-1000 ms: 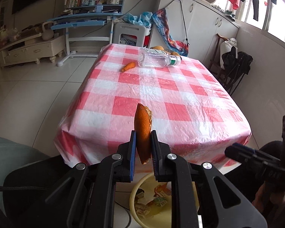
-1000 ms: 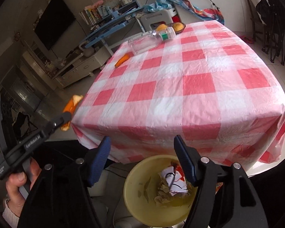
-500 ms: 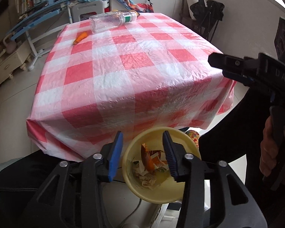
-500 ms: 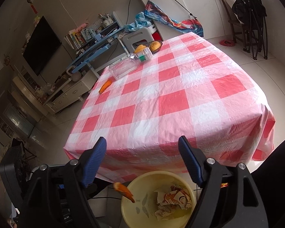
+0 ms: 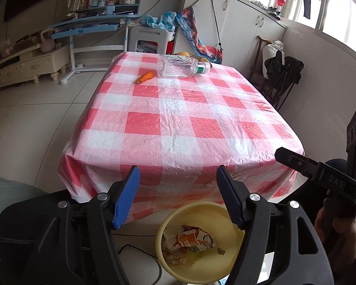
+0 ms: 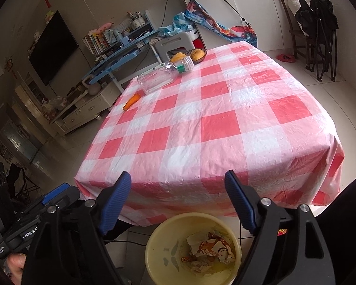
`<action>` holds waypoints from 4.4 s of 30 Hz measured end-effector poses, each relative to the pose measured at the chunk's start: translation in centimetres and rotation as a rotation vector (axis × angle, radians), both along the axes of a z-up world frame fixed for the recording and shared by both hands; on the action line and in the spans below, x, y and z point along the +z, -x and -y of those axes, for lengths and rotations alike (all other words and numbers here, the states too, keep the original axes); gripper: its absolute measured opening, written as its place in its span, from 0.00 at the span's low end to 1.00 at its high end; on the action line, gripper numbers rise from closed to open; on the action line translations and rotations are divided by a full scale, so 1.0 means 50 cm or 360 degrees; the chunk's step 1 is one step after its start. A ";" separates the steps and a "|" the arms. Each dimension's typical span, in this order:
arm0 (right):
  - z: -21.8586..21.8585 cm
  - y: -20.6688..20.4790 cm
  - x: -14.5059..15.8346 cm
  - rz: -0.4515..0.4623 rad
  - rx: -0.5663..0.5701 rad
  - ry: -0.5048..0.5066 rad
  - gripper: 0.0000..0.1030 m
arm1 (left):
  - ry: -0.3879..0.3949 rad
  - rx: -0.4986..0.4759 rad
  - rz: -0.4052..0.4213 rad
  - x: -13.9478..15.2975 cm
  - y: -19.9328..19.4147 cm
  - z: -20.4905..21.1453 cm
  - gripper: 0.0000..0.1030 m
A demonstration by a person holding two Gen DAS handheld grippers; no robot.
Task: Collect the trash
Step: 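Move both grippers back over the table toward the bottle and other carrot, then grasp the clear plastic bottle with the right gripper while the left grasps the carrot, then carry the bottle over the basin and release it with the right gripper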
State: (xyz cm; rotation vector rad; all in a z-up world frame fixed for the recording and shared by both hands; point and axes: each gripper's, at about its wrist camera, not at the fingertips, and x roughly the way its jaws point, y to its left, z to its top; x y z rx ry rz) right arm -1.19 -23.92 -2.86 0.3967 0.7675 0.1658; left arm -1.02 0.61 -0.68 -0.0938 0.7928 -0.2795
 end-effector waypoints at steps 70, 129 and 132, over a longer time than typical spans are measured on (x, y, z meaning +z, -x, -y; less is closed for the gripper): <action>-0.067 -0.171 0.110 0.0165 0.0463 0.0526 0.90 | 0.0178 0.0306 0.0082 0.051 -0.117 -0.115 0.69; 0.010 -0.268 0.083 0.0004 0.0542 -0.0287 0.53 | 0.0058 -0.0096 0.0056 0.027 -0.254 0.037 0.13; 0.001 -0.232 0.081 0.0015 0.0547 -0.0286 0.53 | 0.0059 -0.0088 0.0054 0.030 -0.230 0.035 0.13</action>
